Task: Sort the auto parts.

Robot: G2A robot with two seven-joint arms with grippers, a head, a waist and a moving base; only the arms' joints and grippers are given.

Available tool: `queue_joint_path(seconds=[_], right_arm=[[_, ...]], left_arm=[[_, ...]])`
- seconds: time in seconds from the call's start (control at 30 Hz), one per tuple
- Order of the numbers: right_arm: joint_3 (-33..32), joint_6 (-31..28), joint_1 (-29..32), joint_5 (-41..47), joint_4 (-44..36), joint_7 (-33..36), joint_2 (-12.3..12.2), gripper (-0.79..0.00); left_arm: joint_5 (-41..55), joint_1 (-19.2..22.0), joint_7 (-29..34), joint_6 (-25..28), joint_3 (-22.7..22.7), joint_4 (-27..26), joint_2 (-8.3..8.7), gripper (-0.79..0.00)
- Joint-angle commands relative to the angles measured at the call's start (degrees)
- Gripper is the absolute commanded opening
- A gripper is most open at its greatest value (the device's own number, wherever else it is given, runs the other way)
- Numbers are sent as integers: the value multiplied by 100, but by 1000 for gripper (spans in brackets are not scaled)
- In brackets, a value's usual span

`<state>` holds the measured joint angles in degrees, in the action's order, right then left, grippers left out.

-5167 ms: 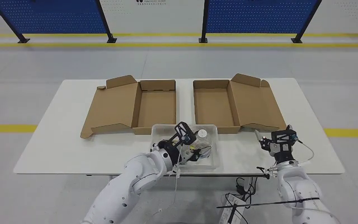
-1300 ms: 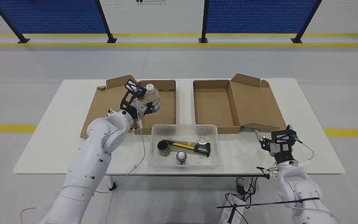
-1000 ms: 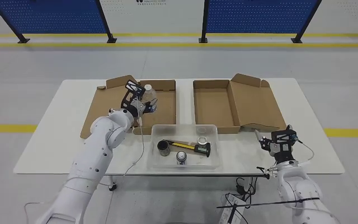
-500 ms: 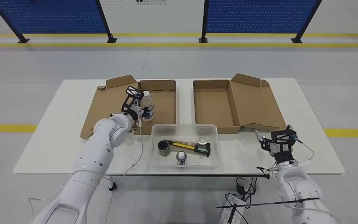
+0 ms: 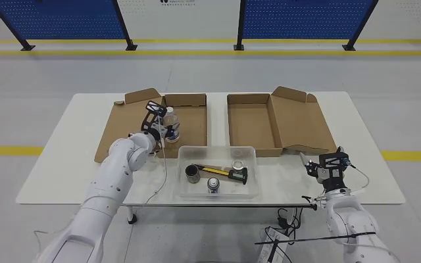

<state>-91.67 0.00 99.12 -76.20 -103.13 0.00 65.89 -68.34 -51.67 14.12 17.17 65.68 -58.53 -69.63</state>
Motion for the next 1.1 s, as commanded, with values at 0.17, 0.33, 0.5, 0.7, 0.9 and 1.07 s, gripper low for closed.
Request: queue_joint_path(seconds=[0.17, 0.33, 0.5, 0.7, 0.9, 1.07], right_arm=[[0, 0, 0, 0, 0, 0, 0, 0], [0, 0, 0, 0, 0, 0, 0, 0], [0, 0, 0, 0, 0, 0, 0, 0], [0, 0, 0, 0, 0, 0, 0, 0], [0, 0, 0, 0, 0, 0, 0, 0], [0, 0, 0, 0, 0, 0, 0, 0]], left_arm=[[-9, 1, 59, -18, -21, 14, -16, 0], [-13, -23, 135, -11, 15, -51, -8, 0], [-86, -105, 228, 20, 118, -319, 30, 0], [-47, -387, 442, -43, 407, -1029, 110, 0], [-289, -757, 612, -114, 746, -2025, 214, 0], [-232, -979, 834, -51, 933, -2774, 259, 0]])
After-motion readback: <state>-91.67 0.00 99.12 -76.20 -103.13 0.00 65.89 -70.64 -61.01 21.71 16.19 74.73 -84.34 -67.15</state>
